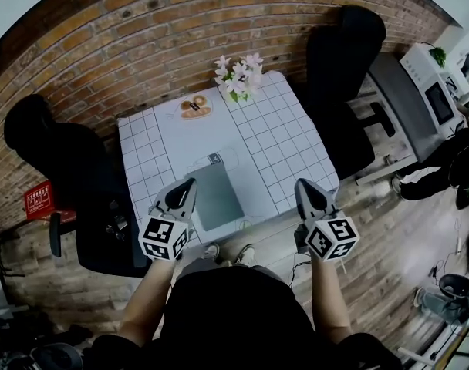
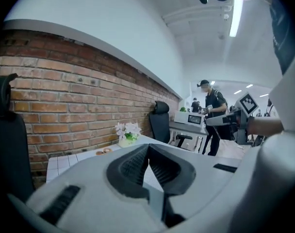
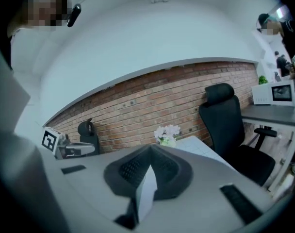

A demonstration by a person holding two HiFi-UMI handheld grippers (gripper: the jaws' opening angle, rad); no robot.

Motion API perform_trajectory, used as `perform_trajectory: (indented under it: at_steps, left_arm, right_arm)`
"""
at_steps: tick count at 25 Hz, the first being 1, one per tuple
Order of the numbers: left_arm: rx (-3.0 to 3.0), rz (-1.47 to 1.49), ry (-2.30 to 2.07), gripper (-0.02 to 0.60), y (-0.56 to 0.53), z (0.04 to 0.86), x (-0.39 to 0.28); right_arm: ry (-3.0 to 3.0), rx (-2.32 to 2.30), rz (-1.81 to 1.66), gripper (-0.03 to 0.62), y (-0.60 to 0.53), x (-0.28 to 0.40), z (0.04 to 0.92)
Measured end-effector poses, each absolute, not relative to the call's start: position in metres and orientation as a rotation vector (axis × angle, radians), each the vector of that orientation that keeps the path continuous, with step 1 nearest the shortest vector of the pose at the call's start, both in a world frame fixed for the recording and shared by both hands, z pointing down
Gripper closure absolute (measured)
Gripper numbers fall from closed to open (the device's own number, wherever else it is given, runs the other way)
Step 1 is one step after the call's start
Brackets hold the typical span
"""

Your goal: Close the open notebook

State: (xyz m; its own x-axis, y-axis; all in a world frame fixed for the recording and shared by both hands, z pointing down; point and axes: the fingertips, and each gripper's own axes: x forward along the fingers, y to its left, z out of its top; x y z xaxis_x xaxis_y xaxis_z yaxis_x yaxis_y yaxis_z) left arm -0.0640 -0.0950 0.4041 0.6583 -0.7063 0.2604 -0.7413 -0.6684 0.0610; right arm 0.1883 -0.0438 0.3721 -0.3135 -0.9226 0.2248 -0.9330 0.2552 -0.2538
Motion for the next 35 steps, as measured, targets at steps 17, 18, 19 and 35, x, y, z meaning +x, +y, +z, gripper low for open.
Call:
perform_trajectory:
  at_steps: [17,18,19,35]
  left_arm:
    - [2.91,-0.081,-1.344,0.557,-0.084,0.237,-0.089]
    - [2.914,-0.089,-1.36,0.557,-0.081,0.232,-0.092]
    - [2.918,-0.099,-1.375,0.557,-0.078,0.227,-0.095]
    - [2.999,-0.226,-1.43,0.557,-0.046,0.195,-0.097]
  right_arm:
    - [-2.43,2.062,0.09,0.58,-0.032,0.25,0.243]
    - [-2.435,2.067,0.077,0.58,-0.032,0.251,0.238]
    - [-2.442,2.07,0.063,0.58,-0.032,0.251,0.233]
    - [-2.624,2.005,0.054,0.58,-0.032,0.222,0.202]
